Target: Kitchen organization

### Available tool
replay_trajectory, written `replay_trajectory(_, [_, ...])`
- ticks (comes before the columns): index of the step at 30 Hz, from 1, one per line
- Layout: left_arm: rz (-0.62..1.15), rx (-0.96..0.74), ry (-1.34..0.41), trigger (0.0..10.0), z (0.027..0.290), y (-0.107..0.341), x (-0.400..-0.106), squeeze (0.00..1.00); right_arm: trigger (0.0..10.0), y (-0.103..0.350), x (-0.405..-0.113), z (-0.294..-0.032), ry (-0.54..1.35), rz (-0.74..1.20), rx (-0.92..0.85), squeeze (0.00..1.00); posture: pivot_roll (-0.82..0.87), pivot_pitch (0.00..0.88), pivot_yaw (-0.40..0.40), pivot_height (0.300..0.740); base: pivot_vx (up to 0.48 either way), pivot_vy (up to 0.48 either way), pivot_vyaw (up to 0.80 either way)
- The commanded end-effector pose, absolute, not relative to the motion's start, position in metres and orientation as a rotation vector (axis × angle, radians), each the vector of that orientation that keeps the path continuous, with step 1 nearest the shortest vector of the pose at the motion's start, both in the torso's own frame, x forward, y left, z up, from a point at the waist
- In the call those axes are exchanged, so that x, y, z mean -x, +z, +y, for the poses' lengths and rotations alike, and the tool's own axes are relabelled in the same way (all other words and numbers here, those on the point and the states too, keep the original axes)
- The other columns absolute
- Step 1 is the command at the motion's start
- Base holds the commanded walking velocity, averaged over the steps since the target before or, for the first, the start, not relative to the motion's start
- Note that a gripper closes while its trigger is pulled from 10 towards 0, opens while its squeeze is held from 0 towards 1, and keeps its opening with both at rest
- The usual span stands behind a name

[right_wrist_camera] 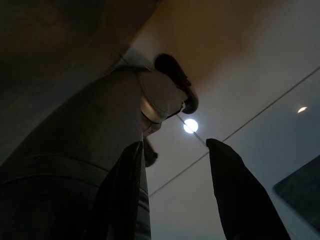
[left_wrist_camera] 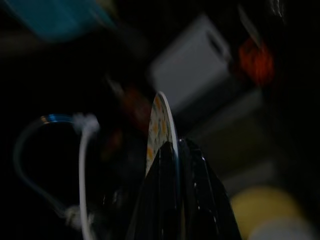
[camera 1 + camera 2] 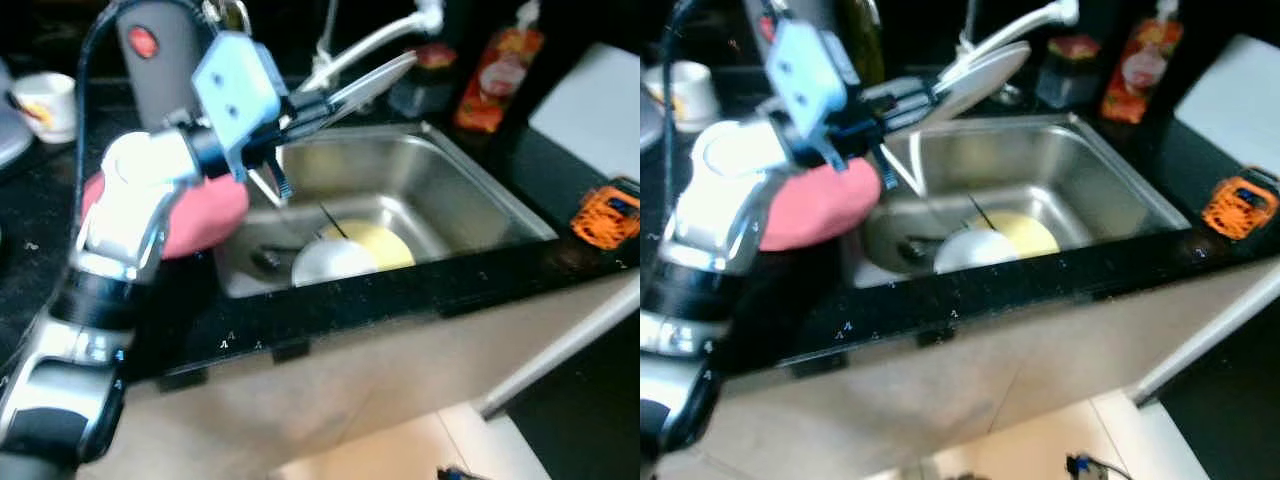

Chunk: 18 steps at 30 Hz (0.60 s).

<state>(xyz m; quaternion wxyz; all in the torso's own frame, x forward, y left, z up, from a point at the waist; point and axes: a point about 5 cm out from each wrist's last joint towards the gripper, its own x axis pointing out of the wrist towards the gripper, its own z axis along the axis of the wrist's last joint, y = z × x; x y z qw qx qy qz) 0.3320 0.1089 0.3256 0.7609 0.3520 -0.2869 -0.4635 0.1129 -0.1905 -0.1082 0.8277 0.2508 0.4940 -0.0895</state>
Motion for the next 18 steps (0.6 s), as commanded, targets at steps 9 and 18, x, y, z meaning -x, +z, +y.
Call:
replay_trajectory(9, [-0.577, -1.062, -0.973, 10.0, 0.113, 0.324, -0.355, 0.00, 10.0, -0.111, -0.105, -0.186, -0.213, 1.074, -0.552, 0.00, 0.03, 0.084, -0.031, 0.740, 0.000, 0.000, 0.00])
replay_trajectory(18, [-0.674, -1.220, -1.175, 10.0, 0.065, 0.306, -0.355, 0.00, 10.0, -0.115, -0.091, -0.185, -0.251, 1.093, -0.570, 0.00, -0.01, 0.140, -0.003, 0.740, 0.000, 0.000, 0.00])
